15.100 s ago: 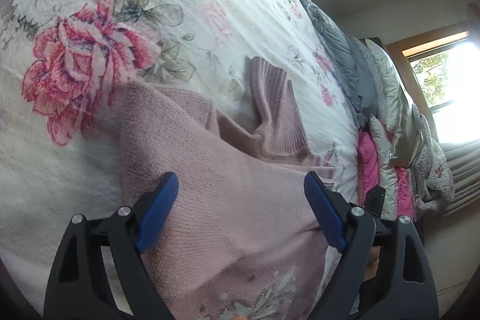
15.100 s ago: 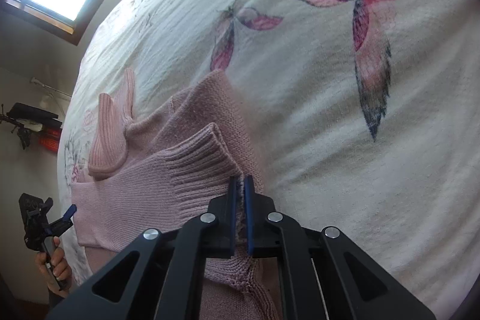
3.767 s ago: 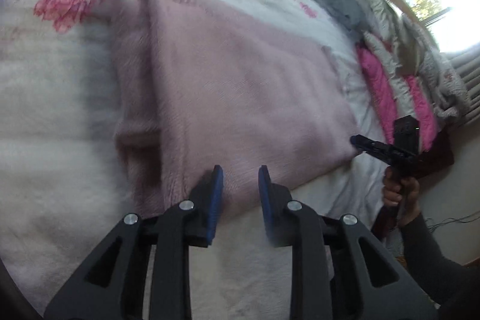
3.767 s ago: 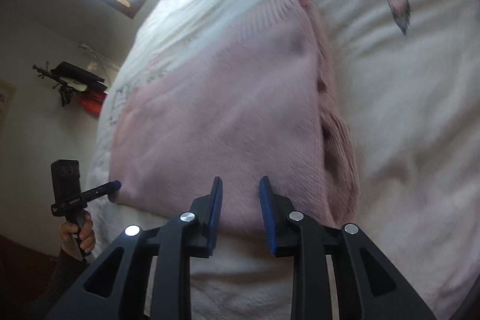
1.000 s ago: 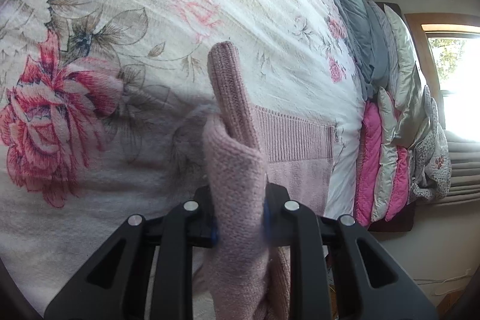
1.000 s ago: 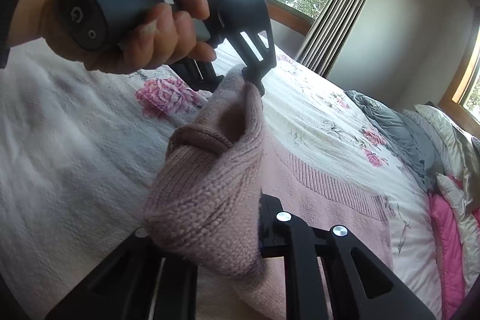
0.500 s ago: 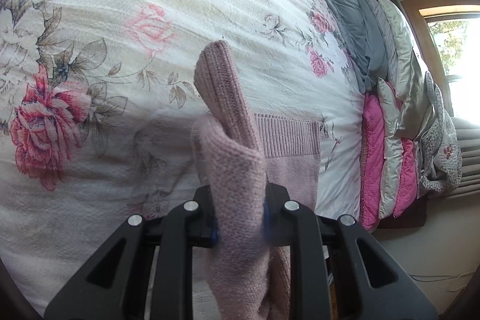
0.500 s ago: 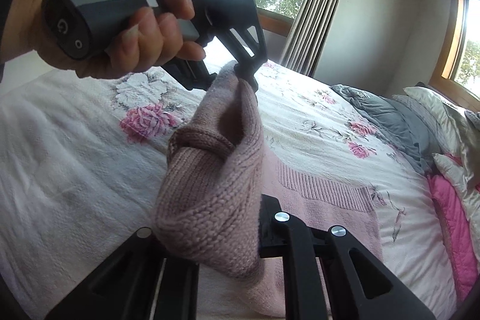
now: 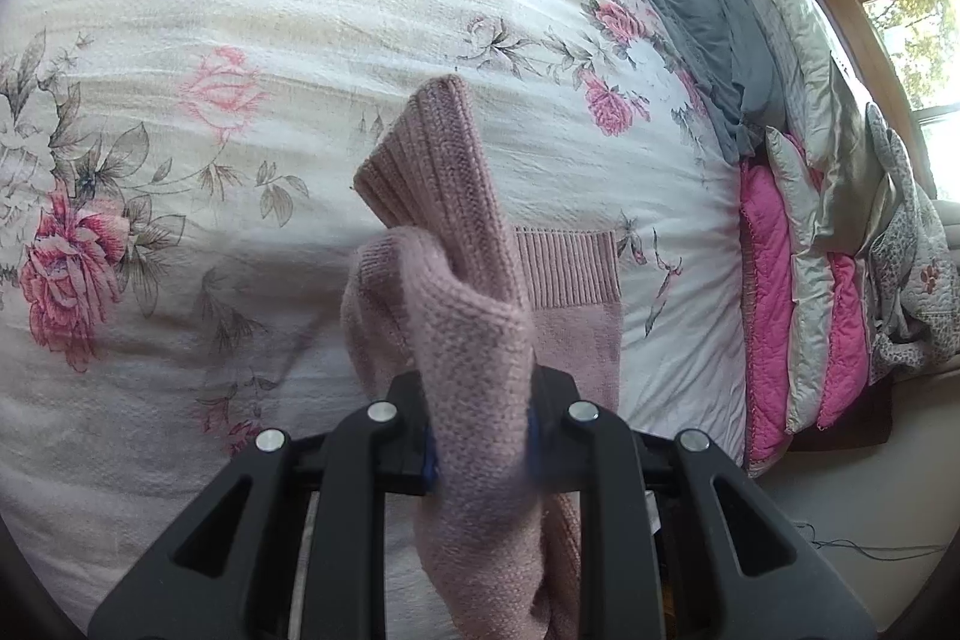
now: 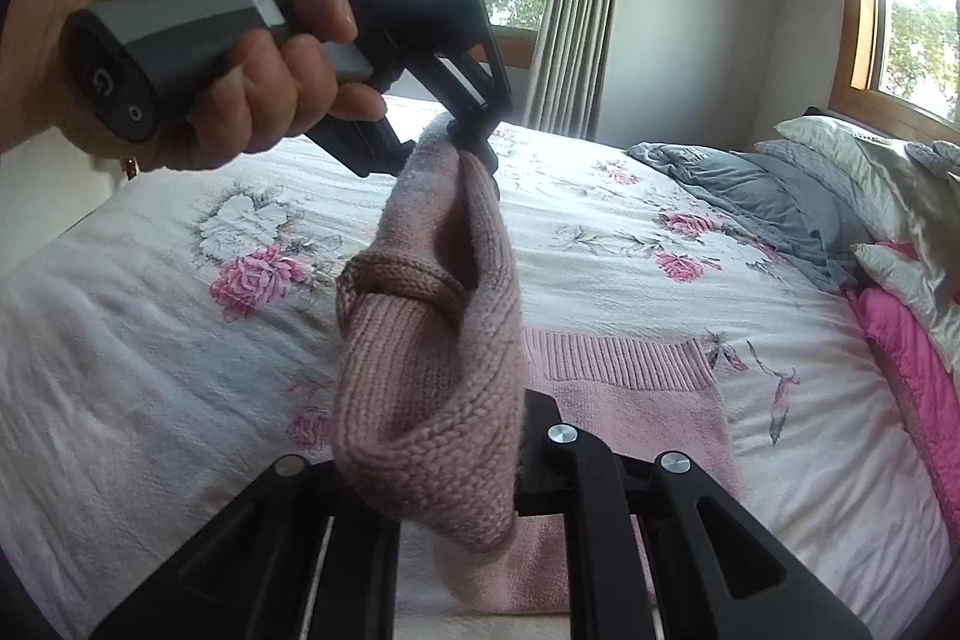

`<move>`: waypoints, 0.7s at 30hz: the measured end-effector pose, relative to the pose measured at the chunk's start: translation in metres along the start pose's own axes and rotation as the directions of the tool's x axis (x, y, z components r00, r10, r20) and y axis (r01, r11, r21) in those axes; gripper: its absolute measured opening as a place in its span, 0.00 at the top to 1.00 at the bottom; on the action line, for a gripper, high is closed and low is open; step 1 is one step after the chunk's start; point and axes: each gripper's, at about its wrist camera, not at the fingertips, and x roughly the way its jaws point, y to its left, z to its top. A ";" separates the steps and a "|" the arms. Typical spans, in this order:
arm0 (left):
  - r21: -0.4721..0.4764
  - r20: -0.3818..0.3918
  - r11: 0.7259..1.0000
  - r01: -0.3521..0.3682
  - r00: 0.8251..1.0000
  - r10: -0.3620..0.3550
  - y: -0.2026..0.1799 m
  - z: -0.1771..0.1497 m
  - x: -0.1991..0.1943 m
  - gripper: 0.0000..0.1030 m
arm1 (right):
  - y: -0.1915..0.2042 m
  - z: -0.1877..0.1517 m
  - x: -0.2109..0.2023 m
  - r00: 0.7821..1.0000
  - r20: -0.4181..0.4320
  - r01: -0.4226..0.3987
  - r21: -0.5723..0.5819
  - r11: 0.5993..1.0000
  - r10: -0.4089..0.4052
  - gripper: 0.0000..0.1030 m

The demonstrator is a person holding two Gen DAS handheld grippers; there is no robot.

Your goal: Fold small clothes

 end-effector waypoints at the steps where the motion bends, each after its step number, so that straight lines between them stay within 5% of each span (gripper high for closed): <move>1: 0.006 -0.001 1.000 -0.013 1.000 0.013 -0.007 0.000 0.002 0.81 | -0.005 -0.001 -0.001 1.000 -0.001 -0.004 0.012 1.000 0.004 0.89; 12: 0.074 -0.036 0.986 -0.148 0.988 0.151 -0.078 -0.001 0.053 0.81 | -0.066 -0.028 0.001 0.998 -0.027 -0.044 0.175 0.984 0.049 0.90; 21: 0.132 -0.074 0.957 -0.259 0.960 0.271 -0.124 -0.006 0.112 0.81 | -0.108 -0.060 0.008 0.996 -0.039 -0.060 0.296 0.953 0.075 0.90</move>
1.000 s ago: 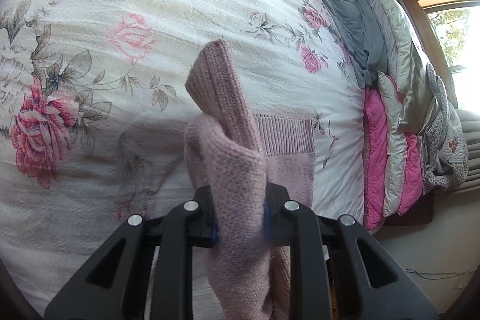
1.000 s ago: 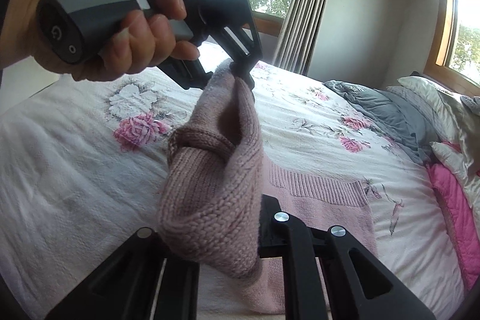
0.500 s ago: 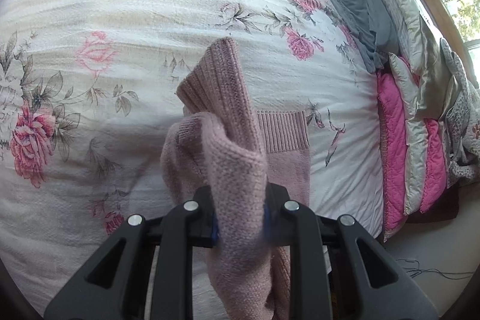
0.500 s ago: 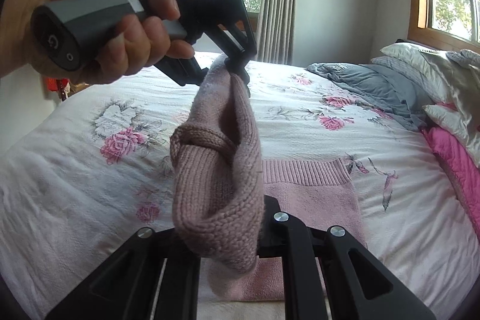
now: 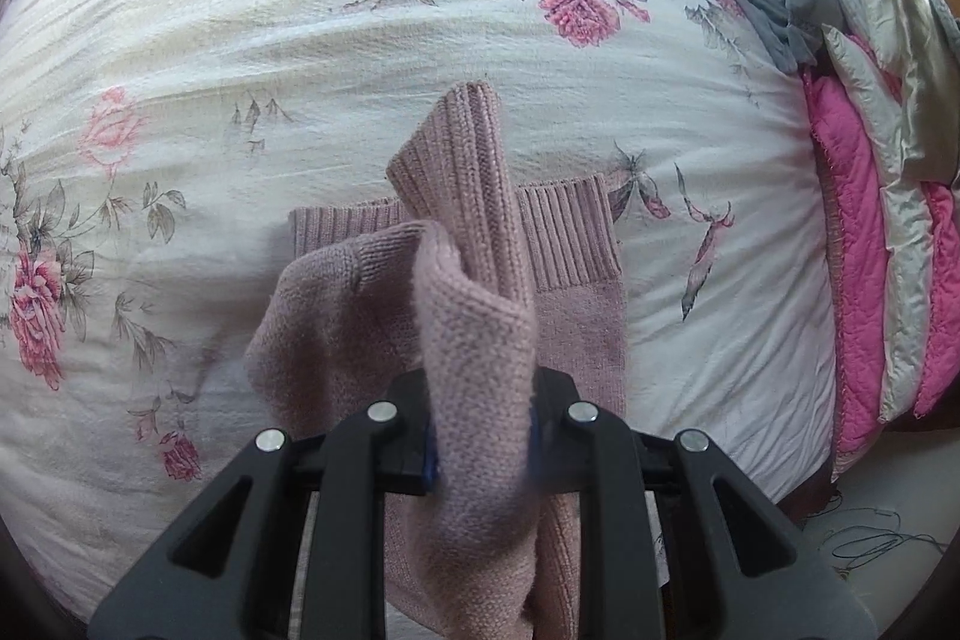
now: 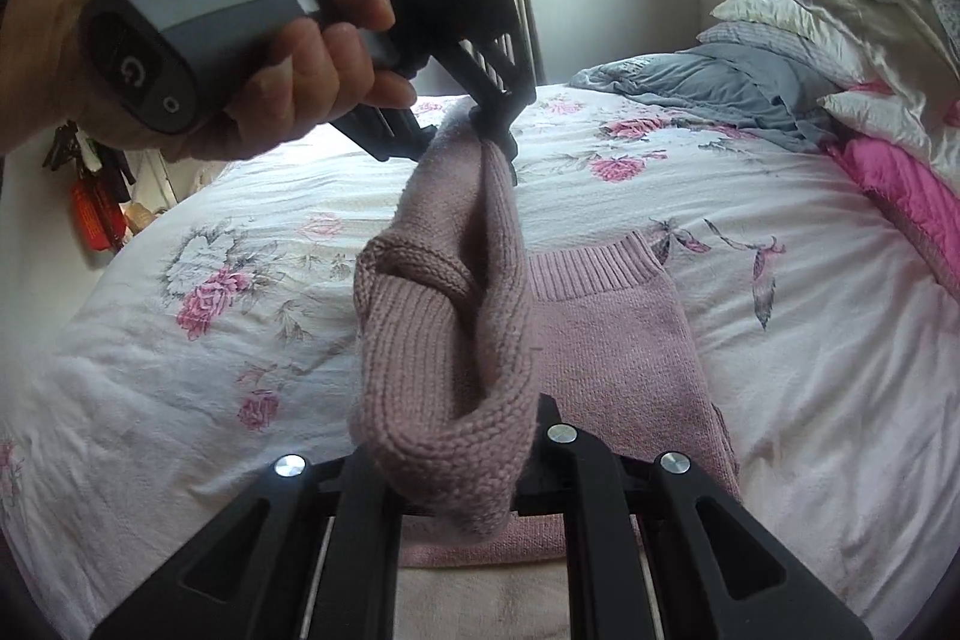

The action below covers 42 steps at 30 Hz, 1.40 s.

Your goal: Fold small clothes

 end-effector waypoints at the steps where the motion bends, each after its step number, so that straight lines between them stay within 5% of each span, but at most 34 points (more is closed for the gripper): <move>1: 0.007 -0.007 1.000 -0.014 1.000 0.014 -0.005 0.001 0.006 0.81 | -0.006 -0.002 0.000 1.000 -0.004 -0.015 0.022 1.000 0.015 0.90; 19: 0.088 -0.066 0.975 -0.205 0.975 0.211 -0.087 0.004 0.090 0.81 | -0.092 -0.037 0.013 0.995 -0.044 -0.080 0.234 0.969 0.093 0.90; 27: 0.092 -0.018 0.944 -0.316 0.948 0.318 -0.111 0.001 0.108 0.81 | -0.121 -0.051 0.020 0.988 -0.049 -0.121 0.308 0.944 0.143 0.90; 30: 0.077 0.037 0.938 -0.339 0.941 0.337 -0.119 -0.002 0.116 0.74 | -0.133 -0.054 0.029 0.980 -0.063 -0.156 0.344 0.926 0.188 0.90; 34: 0.087 0.205 0.972 -0.216 0.959 0.195 -0.124 -0.008 0.105 0.37 | -0.147 -0.063 0.042 0.968 -0.089 -0.184 0.382 0.906 0.234 0.89; 38: 0.082 0.312 0.991 -0.104 0.947 0.074 -0.105 -0.017 0.080 0.36 | -0.161 -0.069 0.050 0.939 -0.088 -0.263 0.439 0.859 0.333 0.81; 42: 0.057 0.314 0.998 0.026 0.948 -0.043 -0.075 -0.031 0.054 0.35 | -0.180 -0.067 0.060 0.867 -0.062 -0.391 0.530 0.752 0.494 0.62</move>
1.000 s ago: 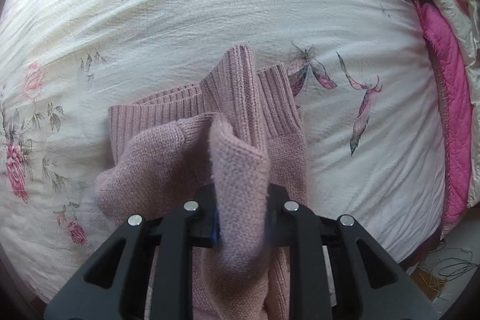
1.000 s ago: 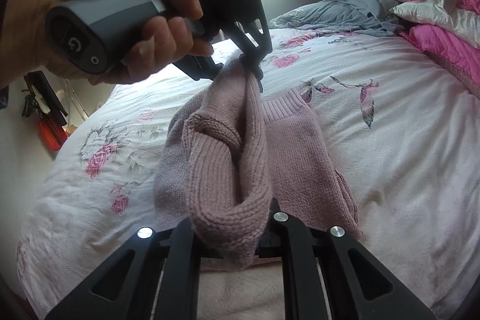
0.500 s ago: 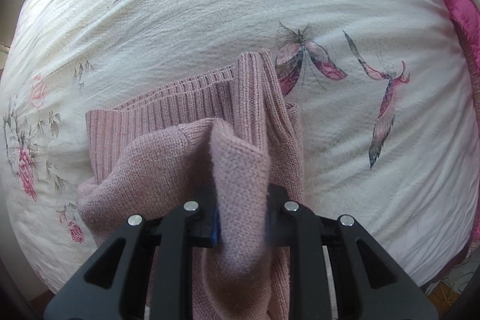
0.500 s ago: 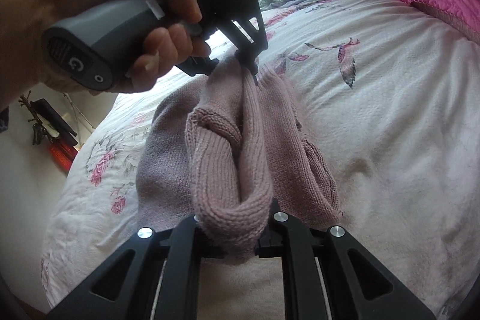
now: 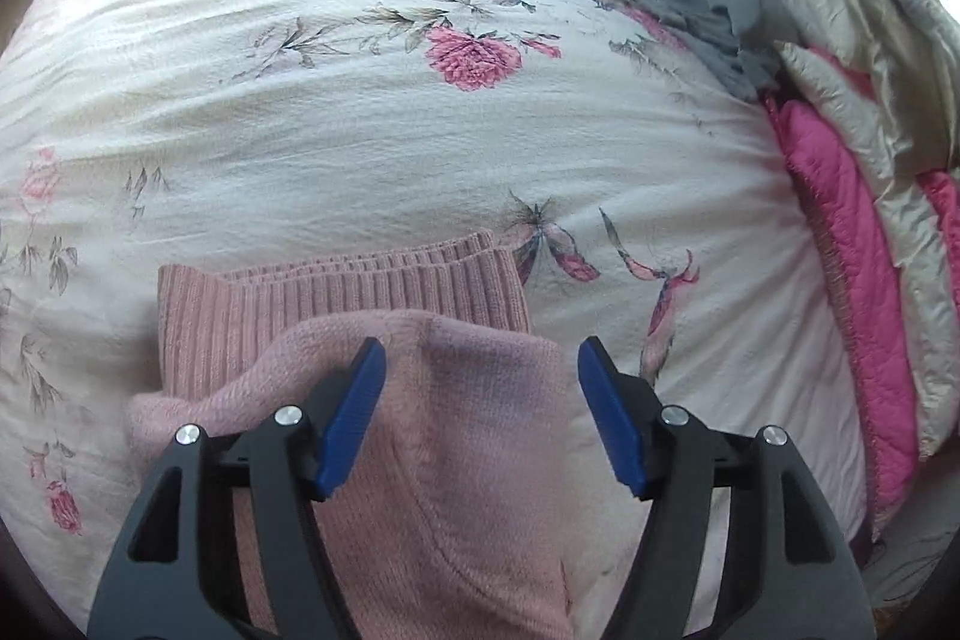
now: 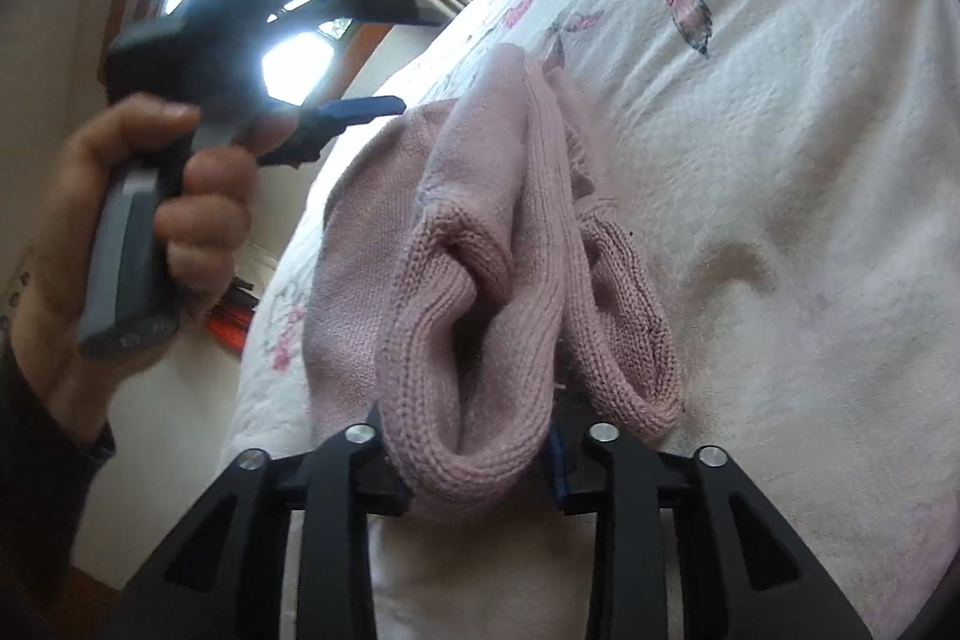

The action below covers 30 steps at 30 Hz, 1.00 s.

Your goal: Fold small clothes

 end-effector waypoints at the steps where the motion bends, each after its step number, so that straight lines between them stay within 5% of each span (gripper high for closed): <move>1: 0.004 0.009 1.000 0.022 1.000 -0.022 0.006 -0.004 -0.010 0.33 | -0.003 0.005 0.001 0.999 -0.019 -0.036 0.015 0.999 0.036 0.52; 4: 0.024 0.019 0.995 0.092 0.996 -0.093 0.029 -0.029 -0.031 0.28 | -0.008 0.017 0.004 0.987 -0.073 -0.136 0.060 0.989 0.141 0.33; 6: 0.031 0.007 0.990 0.139 0.990 -0.139 0.042 -0.050 -0.042 0.28 | -0.010 0.024 0.007 0.980 -0.108 -0.163 0.065 0.984 0.170 0.32; 7: 0.030 0.008 0.985 0.168 0.986 -0.168 0.049 -0.059 -0.048 0.28 | -0.011 0.027 0.009 0.979 -0.127 -0.155 0.061 0.986 0.161 0.43; 8: 0.028 0.010 0.979 0.200 0.980 -0.200 0.056 -0.069 -0.052 0.28 | -0.012 0.031 0.011 0.980 -0.145 -0.132 0.051 0.990 0.138 0.72; 9: 0.026 0.008 0.973 0.231 0.973 -0.231 0.062 -0.079 -0.057 0.28 | -0.015 0.035 0.013 0.981 -0.162 -0.104 0.041 0.994 0.110 0.83; 12: 0.051 -0.008 0.953 0.298 0.954 -0.298 0.072 -0.110 -0.065 0.28 | -0.031 0.045 0.010 0.982 -0.172 -0.067 0.070 0.995 0.079 0.87; 15: 0.148 -0.040 0.933 0.328 0.945 -0.325 0.068 -0.142 -0.064 0.28 | -0.033 0.051 0.009 0.972 -0.194 -0.118 0.081 0.990 0.132 0.86; 18: 0.188 -0.108 0.912 0.365 0.930 -0.350 0.064 -0.167 -0.048 0.29 | -0.035 0.064 0.015 0.955 -0.232 -0.154 0.135 0.979 0.182 0.65; 19: 0.193 -0.122 0.910 0.367 0.929 -0.349 0.064 -0.173 -0.042 0.29 | -0.034 0.068 0.020 0.952 -0.237 -0.158 0.153 0.976 0.191 0.47; 20: 0.197 -0.131 0.909 0.368 0.929 -0.347 0.064 -0.178 -0.037 0.29 | -0.032 0.071 0.024 0.945 -0.250 -0.172 0.163 0.972 0.209 0.41; 21: 0.198 -0.135 0.909 0.366 0.929 -0.345 0.063 -0.182 -0.033 0.29 | -0.030 0.074 0.031 0.939 -0.271 -0.171 0.162 0.972 0.211 0.44; 22: 0.193 -0.139 0.907 0.373 0.926 -0.351 0.063 -0.183 -0.029 0.29 | -0.026 0.076 0.035 0.942 -0.280 -0.150 0.147 0.978 0.186 0.69; 23: 0.189 -0.142 0.904 0.383 0.922 -0.361 0.062 -0.184 -0.027 0.29 | -0.021 0.080 0.036 0.948 -0.281 -0.124 0.107 0.986 0.149 0.81; 26: 0.182 -0.133 0.894 0.411 0.911 -0.391 0.058 -0.184 -0.027 0.28 | -0.003 0.083 0.016 0.981 -0.193 -0.029 -0.043 0.999 0.020 0.84; 28: 0.174 -0.161 0.904 0.390 0.917 -0.365 0.053 -0.183 -0.015 0.28 | -0.003 0.080 0.020 0.978 -0.201 0.043 -0.088 0.995 -0.060 0.84; 30: 0.161 -0.200 0.924 0.346 0.928 -0.313 0.050 -0.182 -0.003 0.31 | -0.013 0.078 0.024 0.967 -0.252 0.022 -0.053 0.998 -0.034 0.77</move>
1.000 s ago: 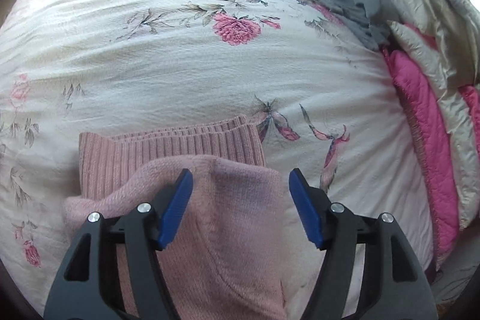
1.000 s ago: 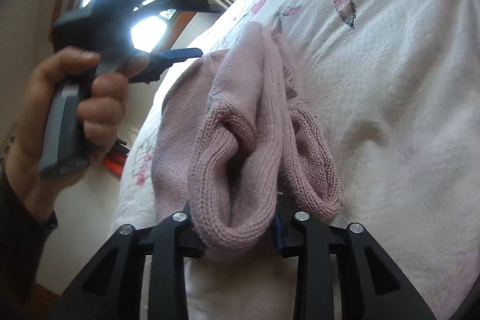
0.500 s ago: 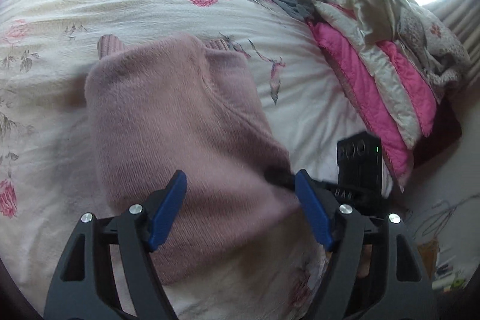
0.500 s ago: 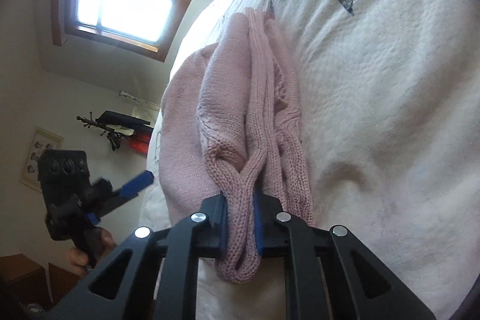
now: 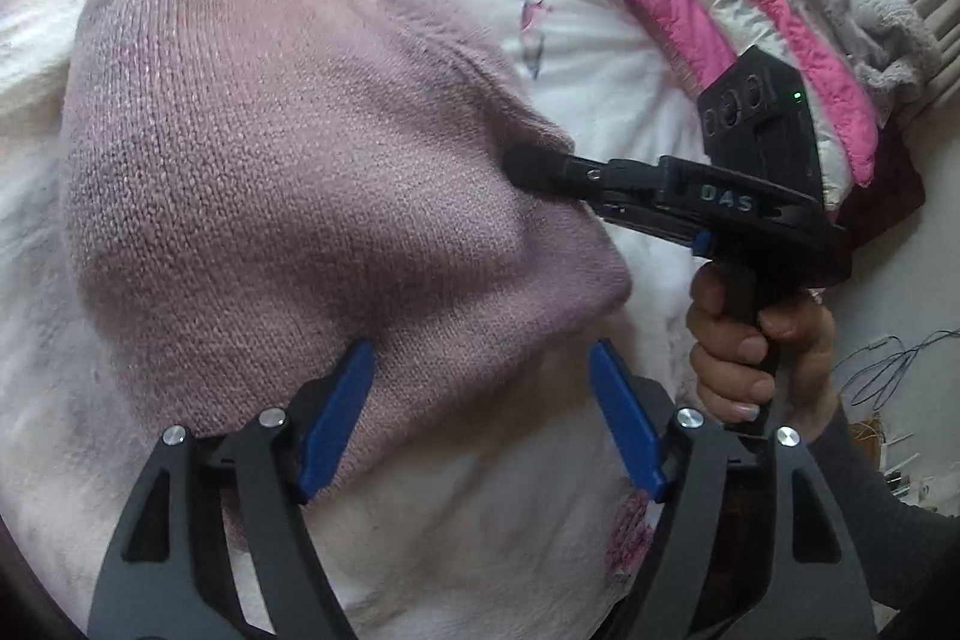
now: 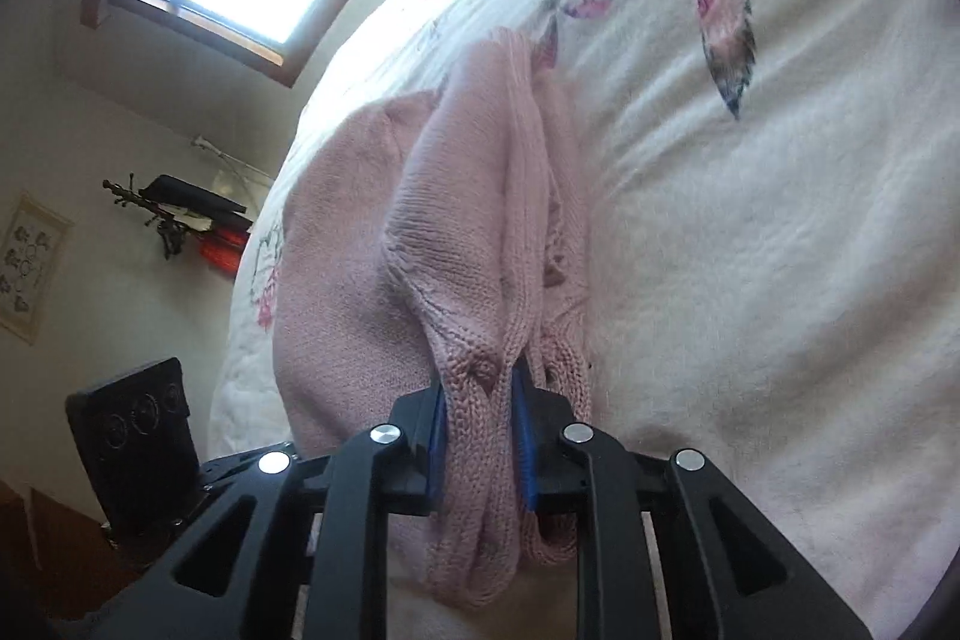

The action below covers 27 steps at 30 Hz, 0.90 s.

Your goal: Fold small clothes

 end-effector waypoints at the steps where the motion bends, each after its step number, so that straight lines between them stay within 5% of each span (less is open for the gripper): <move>1: -0.004 0.003 0.999 0.033 0.999 -0.033 -0.002 0.001 -0.003 0.33 | 0.001 0.003 -0.005 1.000 0.004 -0.018 0.005 1.000 0.018 0.72; 3: 0.013 0.060 0.989 0.150 0.987 -0.150 -0.012 0.002 -0.023 0.34 | 0.005 0.014 -0.026 0.996 0.085 -0.026 -0.004 1.000 0.026 0.59; 6: 0.037 0.130 0.966 0.256 0.957 -0.258 -0.020 0.004 -0.039 0.32 | 0.011 0.043 -0.031 0.991 0.128 -0.034 0.012 0.999 0.032 0.57; 9: -0.012 0.097 0.959 0.285 0.954 -0.282 -0.012 0.010 -0.011 0.32 | 0.025 0.067 0.007 1.000 0.022 0.023 -0.028 0.999 -0.022 0.58; 10: -0.050 0.066 0.958 0.281 0.958 -0.278 -0.005 0.011 0.005 0.35 | 0.030 0.069 0.021 0.998 -0.008 0.069 -0.069 0.995 -0.070 0.71; 12: -0.099 0.033 0.968 0.232 0.973 -0.230 0.008 0.007 0.031 0.41 | 0.034 0.068 0.031 0.983 -0.005 0.180 -0.141 0.974 -0.183 0.78; 14: -0.118 0.046 0.960 0.253 0.967 -0.249 0.012 0.005 0.035 0.41 | 0.027 0.074 0.032 0.979 0.001 0.204 -0.129 0.971 -0.205 0.80; 17: -0.143 0.073 0.917 0.373 0.928 -0.366 0.012 0.012 0.009 0.40 | 0.028 0.079 0.030 0.987 -0.011 0.157 -0.131 0.979 -0.160 0.78; 21: -0.104 0.231 0.905 0.412 0.896 -0.381 0.040 0.046 -0.063 0.31 | 0.030 0.093 -0.012 0.993 0.087 0.091 -0.092 0.992 -0.083 0.74; 23: -0.138 0.278 0.910 0.390 0.897 -0.343 0.070 0.069 -0.079 0.30 | 0.038 0.106 -0.016 0.995 0.099 0.019 -0.079 0.997 -0.011 0.74; 27: -0.245 0.217 0.908 0.340 0.932 -0.291 0.122 0.105 -0.057 0.40 | 0.046 0.116 0.029 0.999 -0.034 -0.036 -0.096 0.995 0.033 0.74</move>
